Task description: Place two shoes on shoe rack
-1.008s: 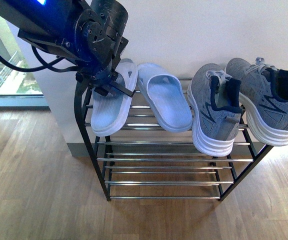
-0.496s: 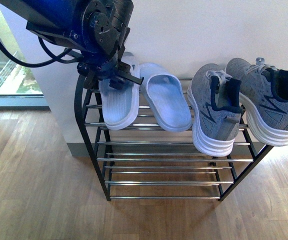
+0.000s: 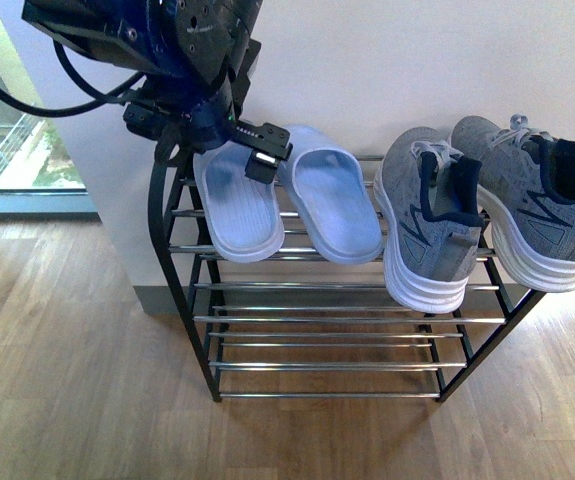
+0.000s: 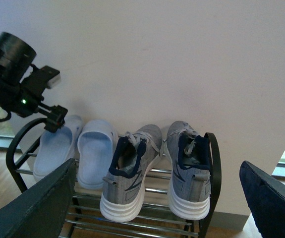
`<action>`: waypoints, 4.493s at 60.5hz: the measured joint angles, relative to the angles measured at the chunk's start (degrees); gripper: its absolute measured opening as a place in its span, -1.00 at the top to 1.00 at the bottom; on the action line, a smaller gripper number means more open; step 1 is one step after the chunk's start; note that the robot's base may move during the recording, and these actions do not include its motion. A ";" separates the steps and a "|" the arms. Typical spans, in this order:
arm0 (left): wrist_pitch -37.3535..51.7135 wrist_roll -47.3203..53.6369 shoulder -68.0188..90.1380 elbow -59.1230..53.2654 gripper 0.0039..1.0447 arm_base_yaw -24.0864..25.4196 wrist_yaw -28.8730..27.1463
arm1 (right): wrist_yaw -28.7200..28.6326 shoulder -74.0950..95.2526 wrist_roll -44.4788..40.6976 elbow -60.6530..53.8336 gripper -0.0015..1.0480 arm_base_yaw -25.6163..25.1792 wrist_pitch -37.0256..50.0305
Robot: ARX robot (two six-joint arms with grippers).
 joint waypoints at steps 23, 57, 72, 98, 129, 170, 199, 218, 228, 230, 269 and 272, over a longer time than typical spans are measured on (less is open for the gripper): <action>20.94 -14.64 -29.92 -26.60 -0.83 2.67 0.44 | 0.02 0.00 0.00 0.00 -0.82 0.00 0.00; 63.47 -3.32 -55.19 -73.77 0.68 11.82 1.57 | 0.00 0.00 0.00 0.00 -0.82 0.00 0.00; 63.25 -3.08 -64.02 -82.07 0.98 14.95 4.59 | 0.00 0.00 0.00 0.00 -0.82 0.00 0.00; 60.67 -2.97 -76.06 -92.41 0.98 20.70 11.34 | -0.02 0.00 0.00 0.00 -0.82 0.00 0.00; 40.11 -2.93 -101.22 -95.95 0.98 22.36 11.96 | 0.00 0.00 -0.02 0.00 -0.82 0.00 0.00; 18.91 -2.93 -123.36 -95.97 0.98 22.36 11.96 | 0.00 0.00 0.00 0.00 -0.82 0.00 0.00; 5.66 -2.91 -135.56 -95.95 0.98 22.43 11.98 | -0.09 0.00 0.00 0.00 -0.82 0.00 0.00; 5.68 -2.93 -135.62 -95.95 0.73 22.43 11.98 | -0.11 0.00 0.00 0.00 -0.82 0.00 0.00; 5.68 -2.93 -135.62 -95.95 0.05 22.43 11.96 | -0.11 0.00 0.00 0.00 -0.82 0.00 0.00; 5.68 -2.91 -135.62 -95.95 -0.06 22.43 11.96 | -0.11 0.00 0.00 0.00 -0.82 0.00 0.00; 5.68 -2.71 -135.67 -95.95 -0.83 22.43 11.98 | -0.13 0.00 0.00 0.00 -0.82 0.00 0.00; 5.68 -2.71 -135.67 -95.95 -0.83 22.43 11.98 | -0.13 0.00 0.02 0.00 -0.82 0.00 0.00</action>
